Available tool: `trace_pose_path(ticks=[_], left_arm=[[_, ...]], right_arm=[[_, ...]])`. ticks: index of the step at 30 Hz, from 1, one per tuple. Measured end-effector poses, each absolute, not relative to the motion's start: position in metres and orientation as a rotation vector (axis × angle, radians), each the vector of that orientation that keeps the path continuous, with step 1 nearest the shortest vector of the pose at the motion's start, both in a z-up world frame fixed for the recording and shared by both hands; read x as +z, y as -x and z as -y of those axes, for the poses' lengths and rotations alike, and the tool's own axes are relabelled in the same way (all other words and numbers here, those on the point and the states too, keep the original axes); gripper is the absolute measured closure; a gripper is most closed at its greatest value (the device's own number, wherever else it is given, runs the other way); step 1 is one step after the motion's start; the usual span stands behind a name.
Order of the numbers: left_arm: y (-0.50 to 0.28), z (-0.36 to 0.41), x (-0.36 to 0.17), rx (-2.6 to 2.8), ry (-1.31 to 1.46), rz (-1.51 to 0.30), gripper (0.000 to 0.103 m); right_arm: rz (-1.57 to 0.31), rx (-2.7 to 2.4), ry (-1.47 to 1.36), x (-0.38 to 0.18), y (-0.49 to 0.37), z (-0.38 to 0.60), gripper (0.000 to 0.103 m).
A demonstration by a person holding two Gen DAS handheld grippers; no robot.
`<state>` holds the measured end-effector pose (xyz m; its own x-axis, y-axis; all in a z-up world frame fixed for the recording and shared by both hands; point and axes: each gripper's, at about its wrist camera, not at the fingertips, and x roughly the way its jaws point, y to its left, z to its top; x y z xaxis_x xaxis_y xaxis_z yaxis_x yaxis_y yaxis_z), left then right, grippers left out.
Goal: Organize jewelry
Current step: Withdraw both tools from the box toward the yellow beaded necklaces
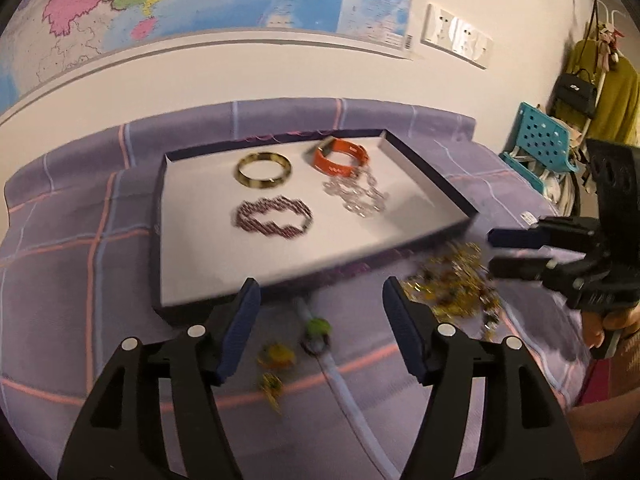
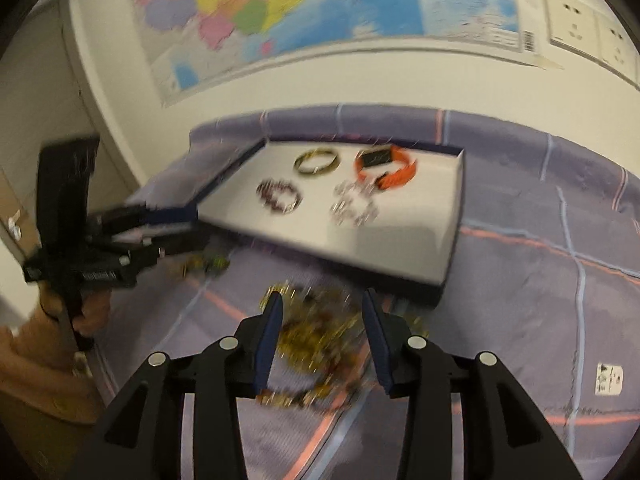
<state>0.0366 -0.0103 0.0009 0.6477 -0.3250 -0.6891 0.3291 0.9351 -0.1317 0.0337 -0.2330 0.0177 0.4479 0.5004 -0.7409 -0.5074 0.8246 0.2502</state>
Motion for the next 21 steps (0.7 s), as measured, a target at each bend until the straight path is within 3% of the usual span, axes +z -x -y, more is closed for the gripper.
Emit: trace_pose_path(ticks=[9, 21], left_arm=[[-0.015, 0.019, -0.014, -0.403, -0.01, -0.82, 0.037], [-0.007, 0.002, -0.009, -0.365, 0.024, -0.808, 0.036]], right_arm=[[-1.005, 0.482, -0.084, -0.012, -0.038, 0.258, 0.06], [-0.996, 0.777, -0.111, -0.006, -0.022, 0.17, 0.064]])
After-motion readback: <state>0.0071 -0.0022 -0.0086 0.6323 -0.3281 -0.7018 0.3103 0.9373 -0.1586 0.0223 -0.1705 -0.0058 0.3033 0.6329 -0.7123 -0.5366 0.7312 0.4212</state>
